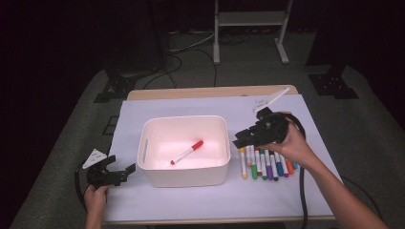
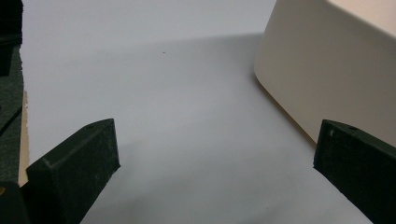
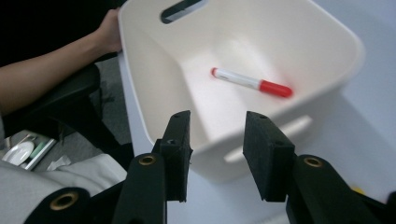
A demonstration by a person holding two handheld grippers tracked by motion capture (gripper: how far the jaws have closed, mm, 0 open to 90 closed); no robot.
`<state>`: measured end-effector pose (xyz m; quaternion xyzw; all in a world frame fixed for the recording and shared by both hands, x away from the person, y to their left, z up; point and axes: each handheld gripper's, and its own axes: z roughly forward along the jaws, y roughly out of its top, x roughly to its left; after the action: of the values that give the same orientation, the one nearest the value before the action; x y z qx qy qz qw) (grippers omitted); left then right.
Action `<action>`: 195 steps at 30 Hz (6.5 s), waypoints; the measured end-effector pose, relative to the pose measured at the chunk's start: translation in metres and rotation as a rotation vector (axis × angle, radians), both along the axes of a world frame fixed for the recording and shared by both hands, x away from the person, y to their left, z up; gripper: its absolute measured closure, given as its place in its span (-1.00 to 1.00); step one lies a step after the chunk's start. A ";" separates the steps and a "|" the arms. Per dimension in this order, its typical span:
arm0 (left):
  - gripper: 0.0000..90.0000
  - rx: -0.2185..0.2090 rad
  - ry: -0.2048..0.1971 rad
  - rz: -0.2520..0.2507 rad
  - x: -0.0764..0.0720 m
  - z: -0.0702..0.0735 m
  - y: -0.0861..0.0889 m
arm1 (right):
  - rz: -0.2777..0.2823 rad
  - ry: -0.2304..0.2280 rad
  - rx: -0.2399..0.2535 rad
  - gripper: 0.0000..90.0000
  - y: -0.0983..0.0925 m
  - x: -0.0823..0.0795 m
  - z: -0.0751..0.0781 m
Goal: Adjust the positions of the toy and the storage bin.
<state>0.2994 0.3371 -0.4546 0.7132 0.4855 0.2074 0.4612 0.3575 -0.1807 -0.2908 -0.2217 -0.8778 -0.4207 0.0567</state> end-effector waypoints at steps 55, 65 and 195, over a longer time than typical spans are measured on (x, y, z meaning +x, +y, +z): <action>-1.00 -0.014 -0.003 0.003 0.000 0.000 0.001 | -0.720 0.069 -0.349 0.68 -0.162 0.024 -0.144; -1.00 -0.015 -0.003 0.004 0.000 0.000 0.001 | -0.657 0.102 -0.179 0.69 -0.165 0.008 -0.117; -1.00 -0.025 0.002 -0.002 0.000 0.000 0.002 | -0.076 -0.049 -0.093 0.40 -0.012 0.006 -0.009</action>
<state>0.2995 0.3395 -0.4546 0.7080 0.4878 0.2003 0.4697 0.3636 -0.1928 -0.3001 -0.2469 -0.8886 -0.3866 0.0086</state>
